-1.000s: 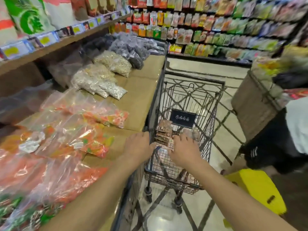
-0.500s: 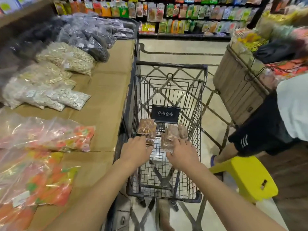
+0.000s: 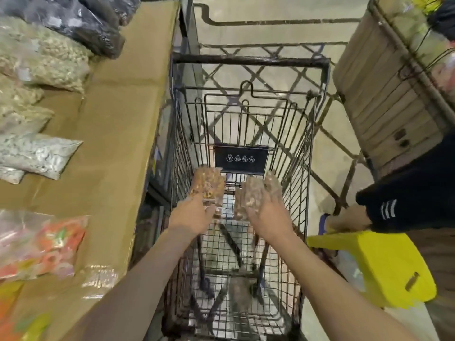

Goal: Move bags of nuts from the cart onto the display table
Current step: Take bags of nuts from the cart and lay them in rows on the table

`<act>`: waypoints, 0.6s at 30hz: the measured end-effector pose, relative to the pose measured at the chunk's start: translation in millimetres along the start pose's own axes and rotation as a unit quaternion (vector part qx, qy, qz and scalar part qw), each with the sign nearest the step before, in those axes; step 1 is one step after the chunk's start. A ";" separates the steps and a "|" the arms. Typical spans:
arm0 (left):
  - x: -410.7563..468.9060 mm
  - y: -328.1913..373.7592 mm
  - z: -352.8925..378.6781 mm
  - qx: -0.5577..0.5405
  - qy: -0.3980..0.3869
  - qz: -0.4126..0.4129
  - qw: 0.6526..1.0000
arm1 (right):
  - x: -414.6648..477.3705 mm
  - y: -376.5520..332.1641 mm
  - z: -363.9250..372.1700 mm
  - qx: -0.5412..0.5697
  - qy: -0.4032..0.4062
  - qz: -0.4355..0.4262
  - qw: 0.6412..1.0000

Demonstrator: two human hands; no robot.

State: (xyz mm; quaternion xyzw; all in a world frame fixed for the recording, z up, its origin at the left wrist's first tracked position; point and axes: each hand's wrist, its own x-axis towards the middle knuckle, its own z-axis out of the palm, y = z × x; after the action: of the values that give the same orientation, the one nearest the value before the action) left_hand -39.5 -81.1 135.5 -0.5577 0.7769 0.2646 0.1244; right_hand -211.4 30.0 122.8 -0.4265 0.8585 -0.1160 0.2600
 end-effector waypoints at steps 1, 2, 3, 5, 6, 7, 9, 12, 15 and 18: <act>11.1 1.0 3.2 -0.004 0.000 -0.005 1.000 | 8.7 1.8 3.4 0.024 0.010 0.010 1.000; 21.9 0.9 6.6 -0.014 0.002 -0.008 1.000 | 20.2 7.7 10.4 0.054 0.026 0.018 0.998; 32.8 0.2 11.2 -0.032 0.015 -0.004 0.999 | 33.7 16.2 20.4 0.081 0.040 0.032 0.995; 56.0 -3.3 22.1 -0.074 0.042 0.005 0.996 | 64.0 41.6 48.1 0.134 0.059 0.051 0.988; 66.1 -4.2 26.8 -0.092 0.048 -0.003 0.995 | 76.5 51.4 58.4 0.164 0.067 0.062 0.982; 77.5 -5.8 32.5 -0.108 0.049 -0.016 0.993 | 87.4 57.5 65.8 0.185 0.075 0.078 0.977; 99.8 -8.3 42.6 -0.150 0.055 -0.044 0.986 | 98.3 52.5 66.1 0.203 0.094 0.116 0.968; 134.8 -17.7 65.4 -0.187 0.066 -0.059 0.978 | 116.8 52.6 71.2 0.195 0.122 0.162 0.960; 161.8 -21.2 83.8 -0.192 0.051 -0.095 0.976 | 142.8 64.5 84.3 0.204 0.081 0.224 0.949; 181.7 -24.9 98.4 -0.209 0.043 -0.120 0.970 | 171.6 75.4 105.0 0.198 0.097 0.234 0.947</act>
State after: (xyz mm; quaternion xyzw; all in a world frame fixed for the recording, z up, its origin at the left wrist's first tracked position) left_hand -89.3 -178.4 -41.6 -0.6711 0.6367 0.3797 0.0026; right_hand -290.7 -57.7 -56.5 -0.1397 0.9149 -0.2604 0.2750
